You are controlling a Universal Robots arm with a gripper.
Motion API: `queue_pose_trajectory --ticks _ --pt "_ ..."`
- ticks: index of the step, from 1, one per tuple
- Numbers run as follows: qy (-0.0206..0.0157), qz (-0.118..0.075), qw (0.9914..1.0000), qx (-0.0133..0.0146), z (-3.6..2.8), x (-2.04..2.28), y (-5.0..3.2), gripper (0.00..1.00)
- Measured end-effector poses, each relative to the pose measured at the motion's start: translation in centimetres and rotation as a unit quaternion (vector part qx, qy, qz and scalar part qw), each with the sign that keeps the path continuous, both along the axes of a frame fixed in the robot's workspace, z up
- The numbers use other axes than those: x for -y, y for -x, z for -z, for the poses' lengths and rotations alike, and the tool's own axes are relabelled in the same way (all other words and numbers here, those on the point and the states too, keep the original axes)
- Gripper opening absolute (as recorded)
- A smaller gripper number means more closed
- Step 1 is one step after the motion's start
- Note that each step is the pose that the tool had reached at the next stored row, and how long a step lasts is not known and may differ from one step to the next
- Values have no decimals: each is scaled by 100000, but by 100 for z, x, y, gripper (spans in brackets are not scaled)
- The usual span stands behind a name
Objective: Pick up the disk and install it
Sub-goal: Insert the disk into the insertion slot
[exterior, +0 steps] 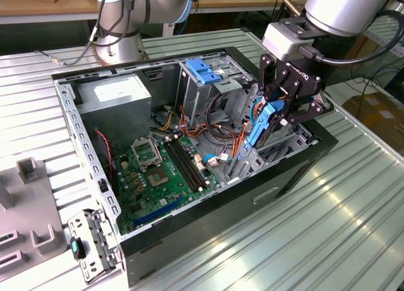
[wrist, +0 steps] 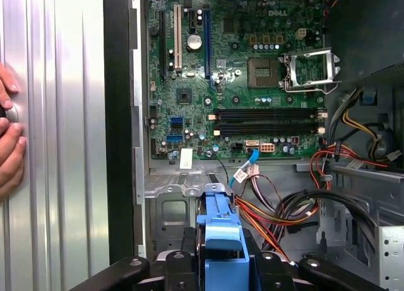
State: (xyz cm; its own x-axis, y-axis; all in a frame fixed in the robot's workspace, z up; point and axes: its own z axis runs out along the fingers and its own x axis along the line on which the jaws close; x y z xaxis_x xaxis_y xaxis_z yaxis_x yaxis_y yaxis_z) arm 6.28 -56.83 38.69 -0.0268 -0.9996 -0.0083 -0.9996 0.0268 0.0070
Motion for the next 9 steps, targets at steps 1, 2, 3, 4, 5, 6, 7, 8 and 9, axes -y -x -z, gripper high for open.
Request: queue_pose_trajectory --ticks 1,2,3,4,5,6,7,8,9 --pt "1 1 100000 0 1 0 0 37" --pt "1 0 100000 0 2 0 0 37" --pt "0 -3 100000 -1 2 0 0 37" --pt "5 -1 100000 0 3 0 0 37" --pt "-14 0 100000 3 8 0 0 37" --pt "-21 1 100000 2 17 0 0 37" --pt "-8 -1 100000 1 27 1 0 37" --pt "-1 0 100000 0 38 0 0 37" --pt "1 -2 100000 -2 51 0 0 37"
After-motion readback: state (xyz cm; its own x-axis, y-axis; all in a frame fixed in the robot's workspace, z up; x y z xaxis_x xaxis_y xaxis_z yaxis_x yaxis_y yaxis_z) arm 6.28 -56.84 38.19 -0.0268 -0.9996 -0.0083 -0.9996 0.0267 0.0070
